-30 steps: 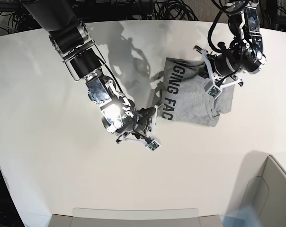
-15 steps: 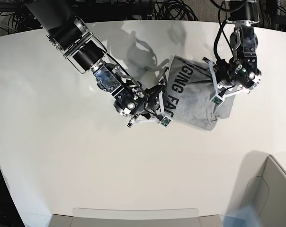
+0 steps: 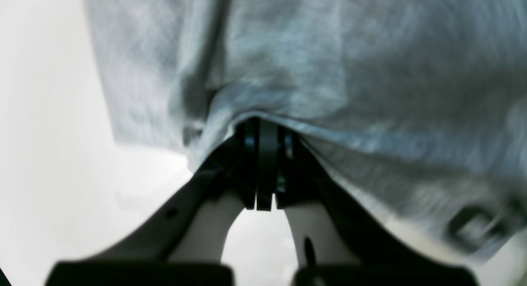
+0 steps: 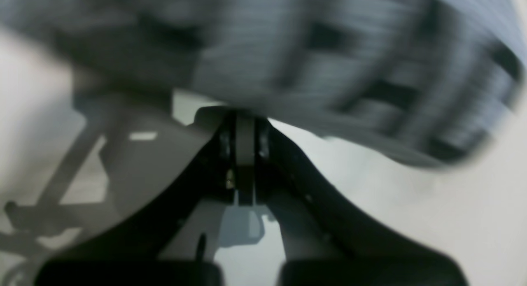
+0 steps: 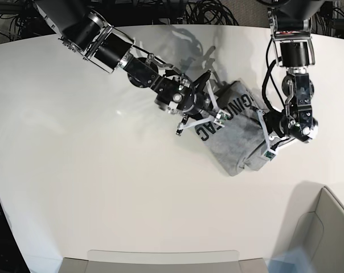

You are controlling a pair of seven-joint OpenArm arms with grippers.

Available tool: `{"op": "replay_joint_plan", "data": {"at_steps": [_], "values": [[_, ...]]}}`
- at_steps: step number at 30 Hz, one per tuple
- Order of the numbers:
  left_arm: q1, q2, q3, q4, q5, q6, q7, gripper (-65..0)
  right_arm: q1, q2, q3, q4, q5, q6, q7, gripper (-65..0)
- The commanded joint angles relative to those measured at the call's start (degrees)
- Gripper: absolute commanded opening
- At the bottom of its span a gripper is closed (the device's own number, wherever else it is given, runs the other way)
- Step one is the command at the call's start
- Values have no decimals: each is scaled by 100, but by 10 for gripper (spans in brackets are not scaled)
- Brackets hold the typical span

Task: Fold the T-shirt properly
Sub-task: 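Grasp the bundle with both grippers and lift it, then carry the bundle with the left gripper and set it down beside the bin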

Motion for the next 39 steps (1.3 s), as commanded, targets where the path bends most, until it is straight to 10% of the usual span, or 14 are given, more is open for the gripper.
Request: {"op": "replay_joint_plan", "data": {"at_steps": [1, 13, 25, 39], "values": [[-303, -18, -14, 12, -42, 10, -214, -650, -103, 63, -153, 50, 326, 262, -336, -650], [-1059, 123, -181, 47, -50, 10, -618, -650, -991, 934, 1227, 2028, 335, 210, -336, -650], [638, 1451, -427, 2535, -50, 10, -618, -650, -2125, 1268, 3865, 2626, 344, 262, -336, -650], [1104, 888, 179, 1111, 46, 10, -688, -650, -2318, 1470, 3874, 2617, 361, 262, -336, -650]]}}
